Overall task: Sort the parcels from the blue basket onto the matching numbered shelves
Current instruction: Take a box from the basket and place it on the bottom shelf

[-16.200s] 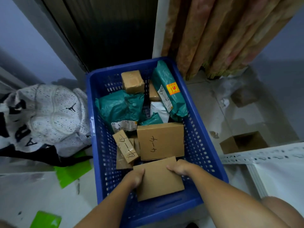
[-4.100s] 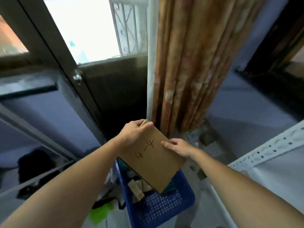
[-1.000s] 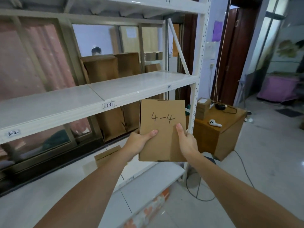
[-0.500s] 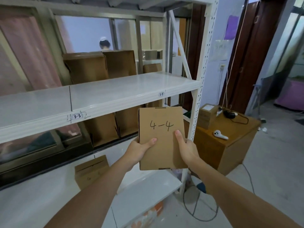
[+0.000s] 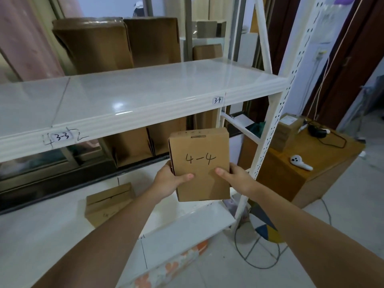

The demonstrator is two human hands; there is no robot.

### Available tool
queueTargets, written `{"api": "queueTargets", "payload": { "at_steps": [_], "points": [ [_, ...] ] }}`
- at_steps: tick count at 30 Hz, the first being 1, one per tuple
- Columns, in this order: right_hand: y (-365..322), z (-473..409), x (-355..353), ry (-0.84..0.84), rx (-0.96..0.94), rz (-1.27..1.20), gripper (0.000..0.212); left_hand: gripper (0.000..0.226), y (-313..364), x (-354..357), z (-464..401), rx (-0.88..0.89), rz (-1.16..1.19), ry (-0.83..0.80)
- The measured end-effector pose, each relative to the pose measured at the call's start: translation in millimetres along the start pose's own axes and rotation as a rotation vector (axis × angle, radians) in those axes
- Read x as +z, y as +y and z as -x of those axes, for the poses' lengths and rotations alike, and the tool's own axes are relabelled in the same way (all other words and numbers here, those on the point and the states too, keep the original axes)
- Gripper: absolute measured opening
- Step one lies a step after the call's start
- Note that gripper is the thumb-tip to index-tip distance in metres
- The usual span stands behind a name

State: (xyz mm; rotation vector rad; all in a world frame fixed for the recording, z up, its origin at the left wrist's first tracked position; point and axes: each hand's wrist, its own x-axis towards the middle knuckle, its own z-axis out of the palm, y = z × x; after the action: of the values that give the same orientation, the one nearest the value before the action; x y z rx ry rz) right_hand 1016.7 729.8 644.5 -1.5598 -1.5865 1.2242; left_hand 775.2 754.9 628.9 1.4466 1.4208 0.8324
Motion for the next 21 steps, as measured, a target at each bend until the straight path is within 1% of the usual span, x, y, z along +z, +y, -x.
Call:
{"api": "queueTargets", "payload": {
  "at_steps": [3,6,8,10,12,14,19,21],
  "points": [
    [8.4,-37.2,0.6,0.015,-0.004,0.000,0.027,0.069,-22.7,2.6,-45.9,-0.033,-0.028,0.005],
    [33.8,-72.3,2.9,0.045,0.016,0.010,0.029,0.075,-42.9,10.8,-82.4,-0.068,-0.066,0.011],
    [57.2,-92.4,4.9,0.026,0.036,0.043,0.038,0.071,-54.7,19.7,-99.9,-0.095,-0.103,0.032],
    [77.9,-111.5,5.7,-0.028,0.065,0.114,0.050,0.067,-66.5,30.8,-113.4,-0.138,-0.131,0.049],
    [94.4,-131.7,4.8,-0.064,0.142,0.164,0.057,0.066,-77.3,43.3,-124.1,-0.178,-0.172,0.060],
    [109.2,-151.7,3.4,-0.064,0.201,0.193,0.061,0.068,-89.3,56.5,-132.9,-0.211,-0.204,0.061],
    [150.3,-192.0,0.3,-0.076,0.182,0.279,0.056,0.071,-117.5,93.7,-146.0,-0.317,-0.204,0.108],
    [168.1,-204.5,-1.8,-0.098,0.176,0.287,0.053,0.065,-132.4,109.1,-150.4,-0.373,-0.222,0.137]
  ]
}}
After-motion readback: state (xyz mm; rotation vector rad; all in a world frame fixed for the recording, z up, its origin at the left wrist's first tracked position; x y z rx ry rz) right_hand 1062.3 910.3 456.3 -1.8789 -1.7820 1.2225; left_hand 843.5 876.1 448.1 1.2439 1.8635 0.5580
